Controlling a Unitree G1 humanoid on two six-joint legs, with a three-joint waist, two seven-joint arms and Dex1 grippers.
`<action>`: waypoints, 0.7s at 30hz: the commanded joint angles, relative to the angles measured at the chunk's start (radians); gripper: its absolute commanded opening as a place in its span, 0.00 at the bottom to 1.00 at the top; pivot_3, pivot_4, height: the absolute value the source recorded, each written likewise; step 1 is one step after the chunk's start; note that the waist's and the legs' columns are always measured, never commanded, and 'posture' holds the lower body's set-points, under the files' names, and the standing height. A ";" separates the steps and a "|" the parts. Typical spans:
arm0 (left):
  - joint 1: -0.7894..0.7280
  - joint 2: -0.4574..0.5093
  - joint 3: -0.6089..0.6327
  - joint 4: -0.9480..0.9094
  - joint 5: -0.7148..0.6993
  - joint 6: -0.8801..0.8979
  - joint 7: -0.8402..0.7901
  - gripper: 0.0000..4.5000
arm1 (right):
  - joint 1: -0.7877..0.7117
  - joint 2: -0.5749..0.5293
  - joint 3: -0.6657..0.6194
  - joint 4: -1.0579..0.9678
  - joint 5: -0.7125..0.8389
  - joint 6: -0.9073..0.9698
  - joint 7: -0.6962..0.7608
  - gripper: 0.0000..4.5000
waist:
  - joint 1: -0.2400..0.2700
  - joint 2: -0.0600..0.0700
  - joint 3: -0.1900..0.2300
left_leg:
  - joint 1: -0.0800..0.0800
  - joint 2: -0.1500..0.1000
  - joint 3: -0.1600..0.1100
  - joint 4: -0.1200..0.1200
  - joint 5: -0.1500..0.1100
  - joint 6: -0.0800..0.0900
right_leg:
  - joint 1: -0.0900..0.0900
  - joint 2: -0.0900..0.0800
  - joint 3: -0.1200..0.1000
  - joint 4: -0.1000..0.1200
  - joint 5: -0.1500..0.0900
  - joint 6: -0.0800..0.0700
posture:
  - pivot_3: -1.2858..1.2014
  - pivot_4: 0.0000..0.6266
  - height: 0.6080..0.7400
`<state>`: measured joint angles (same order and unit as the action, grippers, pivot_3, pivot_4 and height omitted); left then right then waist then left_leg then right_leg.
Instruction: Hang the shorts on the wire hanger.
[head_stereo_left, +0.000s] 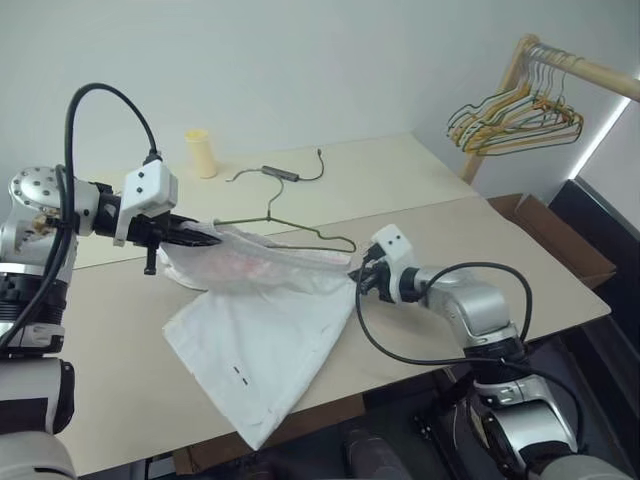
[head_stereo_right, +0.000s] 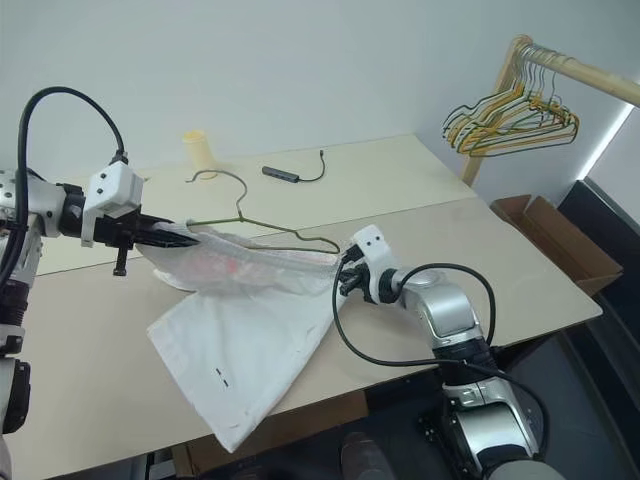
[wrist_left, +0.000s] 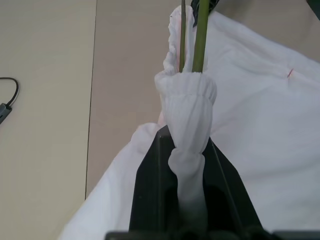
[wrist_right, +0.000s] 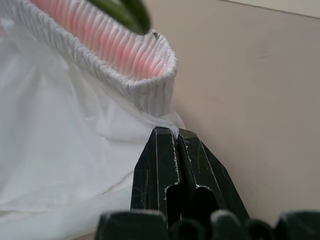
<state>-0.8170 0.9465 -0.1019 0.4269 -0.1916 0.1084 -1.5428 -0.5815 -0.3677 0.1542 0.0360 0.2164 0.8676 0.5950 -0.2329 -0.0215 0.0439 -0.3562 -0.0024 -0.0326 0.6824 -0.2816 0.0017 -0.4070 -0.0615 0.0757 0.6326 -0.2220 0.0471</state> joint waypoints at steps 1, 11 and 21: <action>-0.025 0.013 0.021 0.022 0.027 -0.022 0.034 0.00 | -0.020 -0.050 -0.047 0.005 -0.013 -0.035 -0.002 0.01 | 0.000 0.000 0.000 | 0.000 0.000 0.000 0.000 0.000 0.000 | 0.000 0.000 0.000 0.000 0.000 0.000 | 0.44 0.00 1.00; -0.019 -0.002 -0.013 0.069 0.084 -0.054 0.061 0.00 | 0.007 -0.110 -0.012 -0.058 -0.047 -0.120 -0.002 0.01 | -0.001 0.000 0.000 | 0.000 0.000 0.000 0.000 0.000 0.000 | 0.000 0.000 0.000 0.000 0.000 0.000 | 0.44 0.00 1.00; -0.019 -0.008 -0.009 0.063 0.069 -0.040 0.034 0.00 | -0.052 -0.182 0.096 -0.117 -0.242 -0.354 -0.023 0.01 | -0.002 0.000 0.000 | 0.000 0.000 0.001 0.000 0.000 0.000 | 0.000 0.000 0.000 0.000 0.000 0.000 | 0.44 0.00 1.00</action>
<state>-0.8171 0.9158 -0.1374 0.4936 -0.1220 0.0686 -1.5060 -0.6009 -0.5229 0.2712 -0.0518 0.0148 0.5549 0.5863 -0.2353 -0.0216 0.0439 -0.3566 -0.0023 -0.0319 0.6824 -0.2816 0.0017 -0.4071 -0.0613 0.0759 0.6322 -0.2222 0.0475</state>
